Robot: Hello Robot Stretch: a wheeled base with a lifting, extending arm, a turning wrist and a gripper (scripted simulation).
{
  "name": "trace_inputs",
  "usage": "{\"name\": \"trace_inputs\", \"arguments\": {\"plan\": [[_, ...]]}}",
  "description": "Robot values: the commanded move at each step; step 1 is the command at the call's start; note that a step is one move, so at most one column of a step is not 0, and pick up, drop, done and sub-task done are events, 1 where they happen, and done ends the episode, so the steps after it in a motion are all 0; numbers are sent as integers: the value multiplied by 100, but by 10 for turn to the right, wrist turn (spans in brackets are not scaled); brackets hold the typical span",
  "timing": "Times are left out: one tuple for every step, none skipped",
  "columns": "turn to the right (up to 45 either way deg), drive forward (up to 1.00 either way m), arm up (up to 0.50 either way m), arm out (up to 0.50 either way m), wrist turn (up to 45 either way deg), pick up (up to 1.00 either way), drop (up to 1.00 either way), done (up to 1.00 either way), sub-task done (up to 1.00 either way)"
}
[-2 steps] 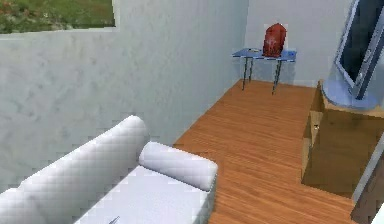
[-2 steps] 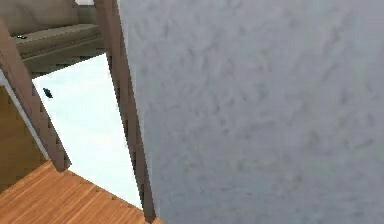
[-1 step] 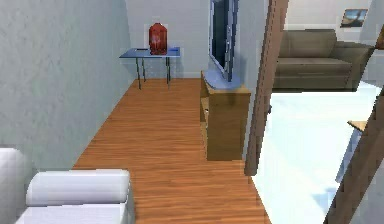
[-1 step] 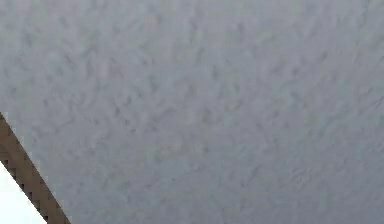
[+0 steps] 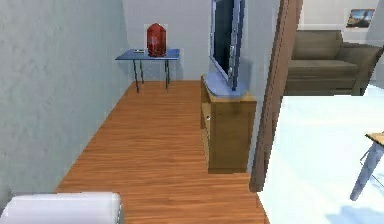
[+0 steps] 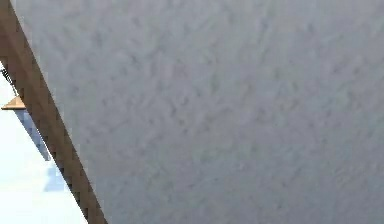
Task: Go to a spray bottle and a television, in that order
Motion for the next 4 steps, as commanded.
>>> {"name": "trace_inputs", "arguments": {"plan": [[90, 0, 0, 0, 0, 0, 0, 0, 0], [0, 60, 0, 0, 0, 0, 0, 0, 0], [330, 0, 0, 0, 0, 0, 0, 0, 0], [0, 40, 0, 0, 0, 0, 0, 0, 0]]}}
